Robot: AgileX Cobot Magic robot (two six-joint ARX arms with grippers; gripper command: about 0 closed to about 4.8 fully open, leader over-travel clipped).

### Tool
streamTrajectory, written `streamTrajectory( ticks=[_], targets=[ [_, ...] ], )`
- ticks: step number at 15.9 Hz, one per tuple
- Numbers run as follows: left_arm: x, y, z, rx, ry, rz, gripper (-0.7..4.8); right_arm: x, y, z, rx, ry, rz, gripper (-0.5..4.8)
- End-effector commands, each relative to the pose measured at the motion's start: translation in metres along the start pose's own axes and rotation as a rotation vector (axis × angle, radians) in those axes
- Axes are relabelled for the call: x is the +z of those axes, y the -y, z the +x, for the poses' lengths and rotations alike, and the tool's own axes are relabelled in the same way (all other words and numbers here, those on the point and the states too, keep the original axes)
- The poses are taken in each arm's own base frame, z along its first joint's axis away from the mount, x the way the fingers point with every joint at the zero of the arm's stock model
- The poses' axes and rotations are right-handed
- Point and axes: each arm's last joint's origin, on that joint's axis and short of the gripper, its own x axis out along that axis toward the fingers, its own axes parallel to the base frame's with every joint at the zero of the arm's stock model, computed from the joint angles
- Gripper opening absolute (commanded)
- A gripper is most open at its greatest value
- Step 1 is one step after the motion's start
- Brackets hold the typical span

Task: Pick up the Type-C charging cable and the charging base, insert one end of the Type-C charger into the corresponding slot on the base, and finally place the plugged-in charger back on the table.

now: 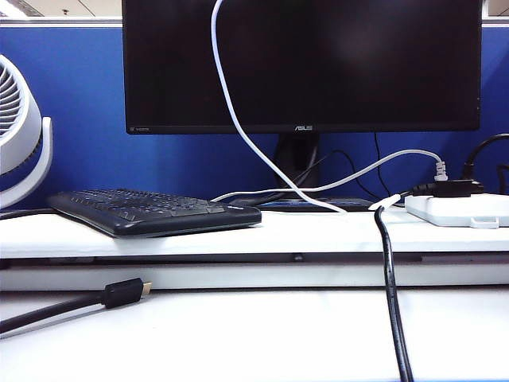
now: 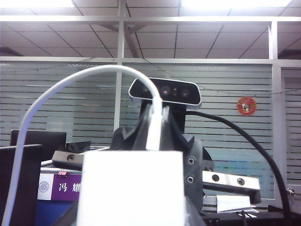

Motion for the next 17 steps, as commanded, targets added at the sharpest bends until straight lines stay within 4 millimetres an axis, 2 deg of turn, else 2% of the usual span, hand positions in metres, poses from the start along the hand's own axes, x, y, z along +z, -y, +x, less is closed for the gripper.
streamTrajectory(
  ticks=[1, 8, 10, 11, 17],
  targets=[
    [0.0139, 0.0094, 0.002, 0.002, 0.098, 0.069, 0.88, -0.0143, 0.0047, 0.0004, 0.046, -0.085, 0.048, -0.01],
    [0.0173, 0.0108, 0.0016, 0.022, 0.158, 0.072, 0.88, -0.0134, 0.0049, 0.0008, 0.022, -0.064, 0.042, -0.01],
    [0.0175, 0.0111, 0.0016, 0.018, 0.159, 0.07, 0.27, -0.0141, 0.0048, 0.0008, 0.033, -0.075, 0.049, -0.01],
    [0.0173, 0.0109, 0.0016, 0.02, 0.158, 0.068, 0.19, -0.0141, 0.0048, 0.0008, 0.033, -0.075, 0.048, -0.01],
    [0.018, 0.0105, 0.0015, 0.037, 0.179, 0.068, 0.2, -0.0142, 0.0045, 0.0008, 0.043, -0.08, 0.04, -0.01]
  ],
)
